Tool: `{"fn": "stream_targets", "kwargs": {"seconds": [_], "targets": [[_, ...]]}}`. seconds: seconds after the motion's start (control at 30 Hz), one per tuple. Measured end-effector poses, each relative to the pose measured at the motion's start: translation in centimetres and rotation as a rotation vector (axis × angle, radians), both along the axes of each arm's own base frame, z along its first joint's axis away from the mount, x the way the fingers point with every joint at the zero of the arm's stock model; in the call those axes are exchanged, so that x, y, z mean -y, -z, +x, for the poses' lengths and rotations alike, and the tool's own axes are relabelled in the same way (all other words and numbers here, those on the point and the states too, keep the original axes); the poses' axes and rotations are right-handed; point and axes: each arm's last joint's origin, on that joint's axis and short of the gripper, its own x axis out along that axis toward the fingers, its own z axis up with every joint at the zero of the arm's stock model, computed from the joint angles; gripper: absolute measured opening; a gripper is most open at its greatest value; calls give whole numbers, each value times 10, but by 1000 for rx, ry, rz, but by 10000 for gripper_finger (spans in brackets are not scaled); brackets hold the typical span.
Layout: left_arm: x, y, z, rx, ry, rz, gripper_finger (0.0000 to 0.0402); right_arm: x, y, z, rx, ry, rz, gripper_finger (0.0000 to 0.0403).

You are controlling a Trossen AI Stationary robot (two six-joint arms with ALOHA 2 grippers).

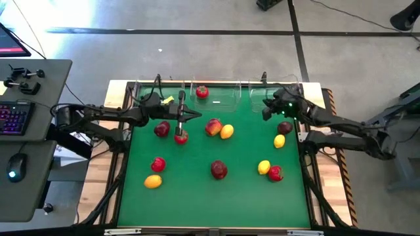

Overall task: Sort produce into baskets
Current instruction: Put the lemon into the right transparent bin

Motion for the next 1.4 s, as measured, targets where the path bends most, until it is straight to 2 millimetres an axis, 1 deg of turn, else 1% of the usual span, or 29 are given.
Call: {"fn": "stream_targets", "kwargs": {"seconds": [0.13, 0.2, 0.3, 0.4, 0.5, 0.6, 0.73, 0.83, 1.0, 1.13, 1.4], "targets": [[0, 0, 0, -2, 1, -1, 0, -1, -21, 2, -102, -32, 78, 0], [0, 0, 0, -2, 2, -1, 0, -5, -31, 2, -147, -52, 119, 2], [0, 0, 0, -2, 1, -1, 0, -14, -45, 2, -162, -80, 185, 13], [0, 0, 0, -2, -2, -1, 0, -24, -51, 3, -189, -105, 262, 34], [0, 0, 0, -2, -2, -1, 0, -33, -53, 2, -215, -98, 375, 63], [1, 0, 0, -3, -1, -2, 0, -41, -50, 2, -243, -30, 502, 95], [1, 1, 0, -13, 0, -14, 0, -51, -39, 3, -310, 52, 633, 138], [1, 1, 0, -13, 0, -14, 0, -57, -27, 6, -367, 87, 689, 169], [1, 2, 0, -24, -1, -18, 0, -64, -16, 13, -437, 144, 785, 210], [1, 2, 0, -25, -1, -18, 0, -71, -9, 17, -505, 201, 825, 233], [1, 3, 0, -31, -1, -37, 0, -76, 8, 24, -665, 323, 810, 264]]}}
